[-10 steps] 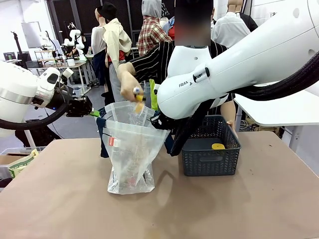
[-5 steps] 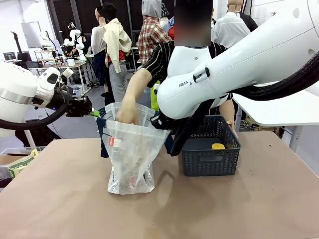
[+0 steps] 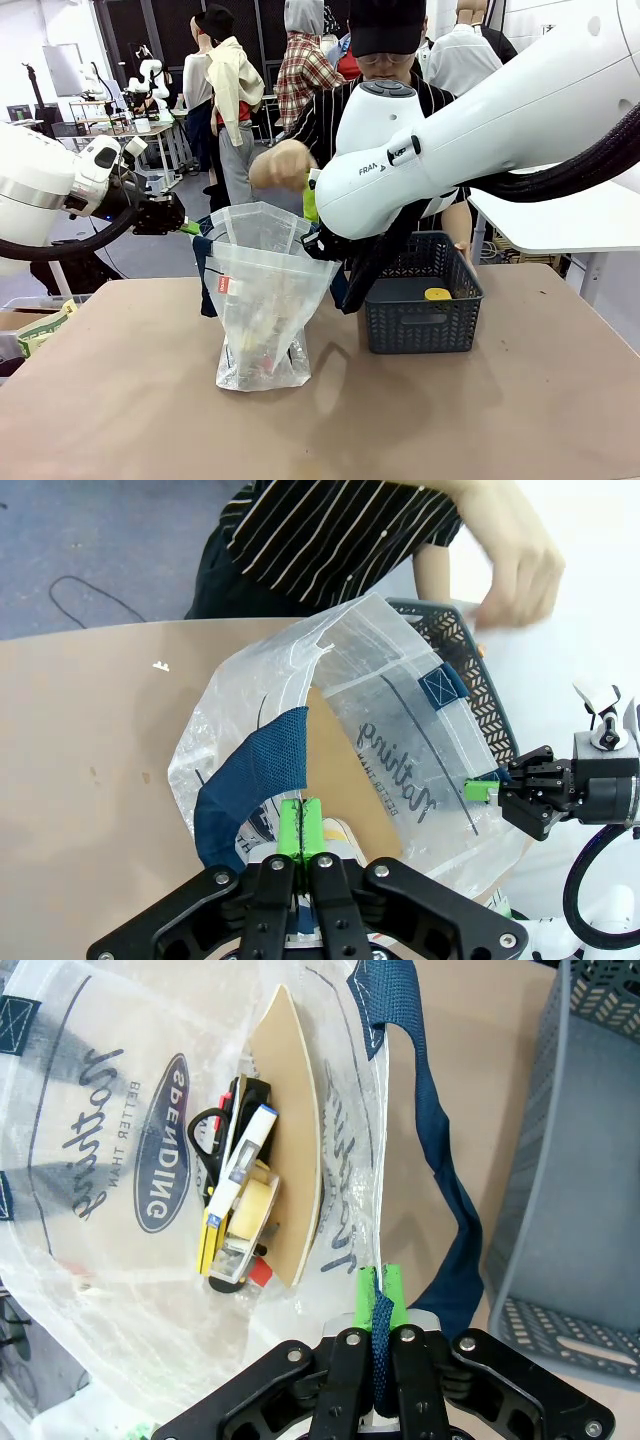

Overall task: Transfer purchased items from the store into the shopping bag.
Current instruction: Move the Reusable shopping bag to the right side of the table.

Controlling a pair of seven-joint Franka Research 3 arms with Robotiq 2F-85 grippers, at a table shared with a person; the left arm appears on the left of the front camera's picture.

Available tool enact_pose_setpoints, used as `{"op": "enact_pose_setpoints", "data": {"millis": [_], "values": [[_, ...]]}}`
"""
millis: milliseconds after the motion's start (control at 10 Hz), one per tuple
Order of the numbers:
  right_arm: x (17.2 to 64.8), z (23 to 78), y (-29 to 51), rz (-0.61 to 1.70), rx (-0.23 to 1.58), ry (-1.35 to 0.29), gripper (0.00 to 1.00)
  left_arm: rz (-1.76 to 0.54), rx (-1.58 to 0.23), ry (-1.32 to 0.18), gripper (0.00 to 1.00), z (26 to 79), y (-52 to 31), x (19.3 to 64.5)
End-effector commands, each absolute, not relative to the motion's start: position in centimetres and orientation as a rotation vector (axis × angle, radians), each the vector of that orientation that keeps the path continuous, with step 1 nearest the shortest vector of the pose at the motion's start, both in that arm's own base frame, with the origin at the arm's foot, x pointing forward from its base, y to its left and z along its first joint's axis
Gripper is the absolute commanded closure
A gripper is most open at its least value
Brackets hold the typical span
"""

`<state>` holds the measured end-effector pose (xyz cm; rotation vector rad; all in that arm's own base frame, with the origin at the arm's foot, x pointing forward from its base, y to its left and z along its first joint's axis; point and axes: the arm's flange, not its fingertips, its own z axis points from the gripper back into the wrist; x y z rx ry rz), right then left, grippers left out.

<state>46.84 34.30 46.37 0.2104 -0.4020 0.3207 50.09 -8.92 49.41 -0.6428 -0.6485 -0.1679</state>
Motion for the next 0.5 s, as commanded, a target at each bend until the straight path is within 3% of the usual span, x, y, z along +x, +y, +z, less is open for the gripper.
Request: {"op": "enact_pose_setpoints", "data": {"millis": [0, 400], "values": [[46.83, 46.43, 34.11, 0.321, 0.224, -0.398, 1.0, -0.168, -0.642, -0.652, 1.0, 49.59, -8.82, 50.04], [46.83, 46.43, 34.11, 0.321, 0.224, -0.398, 1.0, -0.168, -0.642, -0.652, 1.0, 49.59, -8.82, 50.04]]}}
